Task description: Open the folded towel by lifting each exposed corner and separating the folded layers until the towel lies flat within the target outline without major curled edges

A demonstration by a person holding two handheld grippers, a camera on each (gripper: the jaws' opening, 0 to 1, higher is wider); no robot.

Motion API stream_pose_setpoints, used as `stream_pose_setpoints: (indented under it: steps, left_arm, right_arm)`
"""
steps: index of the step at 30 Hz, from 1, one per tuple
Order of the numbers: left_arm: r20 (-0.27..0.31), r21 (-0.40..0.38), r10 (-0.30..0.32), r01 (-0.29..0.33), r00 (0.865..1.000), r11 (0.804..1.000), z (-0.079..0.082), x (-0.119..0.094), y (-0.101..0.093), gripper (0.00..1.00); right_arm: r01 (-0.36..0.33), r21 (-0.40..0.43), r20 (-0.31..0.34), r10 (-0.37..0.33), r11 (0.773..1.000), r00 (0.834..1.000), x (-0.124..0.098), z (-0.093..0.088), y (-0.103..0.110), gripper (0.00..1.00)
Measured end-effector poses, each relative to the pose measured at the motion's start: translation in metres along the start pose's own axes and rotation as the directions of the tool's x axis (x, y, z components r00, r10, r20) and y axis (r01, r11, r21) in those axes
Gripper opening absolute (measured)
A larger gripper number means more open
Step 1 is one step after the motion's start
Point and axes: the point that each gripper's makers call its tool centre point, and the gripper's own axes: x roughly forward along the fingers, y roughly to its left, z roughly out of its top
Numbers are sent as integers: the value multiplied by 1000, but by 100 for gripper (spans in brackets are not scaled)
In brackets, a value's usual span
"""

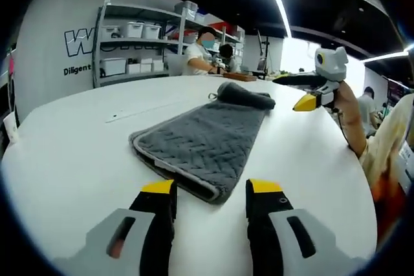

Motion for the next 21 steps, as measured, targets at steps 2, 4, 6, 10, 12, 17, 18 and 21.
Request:
stream_pose_setpoints:
  steps: [2, 4, 6, 10, 12, 17, 18, 21]
  left_arm:
    - [-6, -3, -1, 1, 1000, 1000, -3, 1, 0, 36]
    - [-9, -3, -1, 1, 1000, 1000, -4, 1, 0, 34]
    - [-11, 3, -1, 1, 1000, 1000, -4, 3, 0, 31]
    - [-17, -2, 3, -3, 1000, 1000, -6, 5, 1, 23]
    - [-19, -11, -11, 10, 1000, 1000, -7, 6, 0, 16]
    - [-14, -13, -23, 22, 1000, 1000, -6, 9, -4, 7]
    - [-11, -12, -23, 23, 1000, 1000, -5, 9, -4, 6]
    - [-15, -26, -26, 25, 1000, 999, -5, 9, -4, 4]
  right_arm:
    - [-3, -2, -1, 3, 1000, 1000, 0, 0, 1, 93]
    - [-5, -4, 0, 5, 1000, 1000, 0, 0, 1, 93]
    - [-7, -6, -1, 7, 1000, 1000, 0, 0, 2, 93]
    - [-8, -6, 1, 8, 1000, 1000, -1, 0, 2, 93]
    - [-10, -7, 1, 10, 1000, 1000, -1, 0, 2, 93]
    - [-9, -13, -15, 8, 1000, 1000, 0, -3, 1, 95]
    - [-10, -15, -16, 10, 1000, 1000, 0, -3, 1, 95]
    - [-12, -15, -17, 11, 1000, 1000, 0, -3, 2, 95]
